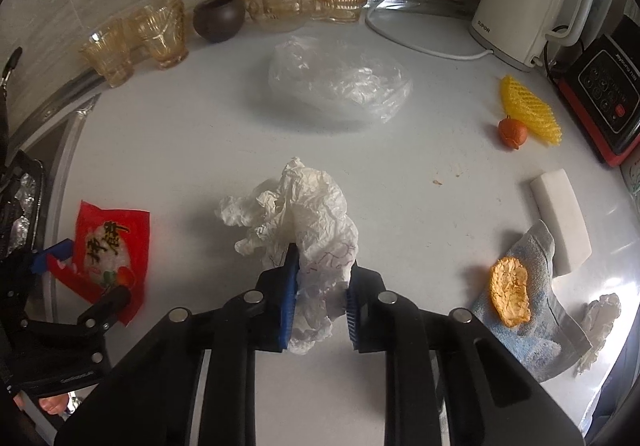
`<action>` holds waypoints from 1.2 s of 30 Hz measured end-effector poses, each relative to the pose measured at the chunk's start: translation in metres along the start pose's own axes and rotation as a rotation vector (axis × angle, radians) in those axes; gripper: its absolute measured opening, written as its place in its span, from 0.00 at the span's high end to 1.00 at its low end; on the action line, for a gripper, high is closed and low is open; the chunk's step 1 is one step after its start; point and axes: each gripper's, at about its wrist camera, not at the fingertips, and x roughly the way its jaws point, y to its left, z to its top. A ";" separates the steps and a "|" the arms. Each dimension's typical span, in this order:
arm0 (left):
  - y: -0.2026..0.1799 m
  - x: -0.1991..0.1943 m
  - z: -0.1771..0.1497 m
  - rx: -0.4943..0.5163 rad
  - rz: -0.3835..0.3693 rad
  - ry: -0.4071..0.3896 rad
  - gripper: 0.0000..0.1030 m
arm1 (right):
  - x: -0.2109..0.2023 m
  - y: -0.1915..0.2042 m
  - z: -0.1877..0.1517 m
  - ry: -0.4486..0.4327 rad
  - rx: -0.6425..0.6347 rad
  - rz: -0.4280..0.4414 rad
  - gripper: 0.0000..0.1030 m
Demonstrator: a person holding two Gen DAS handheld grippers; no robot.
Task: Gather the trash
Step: 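Grasp the red snack bag with the left tool while the right tool grasps crumpled tissue, then drop the red bag from the left tool into the green basket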
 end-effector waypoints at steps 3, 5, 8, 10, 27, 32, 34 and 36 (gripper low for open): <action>-0.004 -0.002 0.002 0.016 -0.005 -0.014 0.32 | -0.002 -0.002 -0.001 -0.001 0.007 0.004 0.79; -0.006 -0.003 0.004 0.020 -0.012 -0.020 0.40 | -0.002 -0.003 -0.002 -0.001 0.010 0.002 0.79; -0.010 -0.005 0.006 0.044 -0.029 -0.033 0.79 | -0.002 -0.003 -0.003 0.000 0.009 0.004 0.79; -0.014 -0.004 0.009 0.055 -0.047 -0.030 0.85 | -0.003 -0.002 -0.004 0.002 0.007 0.005 0.79; -0.017 -0.025 0.013 0.073 -0.090 -0.098 0.98 | -0.023 -0.001 -0.012 -0.034 0.011 0.000 0.79; -0.026 -0.053 0.012 0.096 -0.120 -0.140 0.98 | -0.054 -0.005 -0.024 -0.087 0.009 0.000 0.79; -0.034 -0.065 0.009 0.107 -0.140 -0.150 0.98 | -0.073 -0.009 -0.036 -0.113 0.013 -0.005 0.79; -0.043 -0.076 0.004 0.124 -0.152 -0.163 0.98 | -0.089 -0.016 -0.050 -0.131 0.032 -0.008 0.79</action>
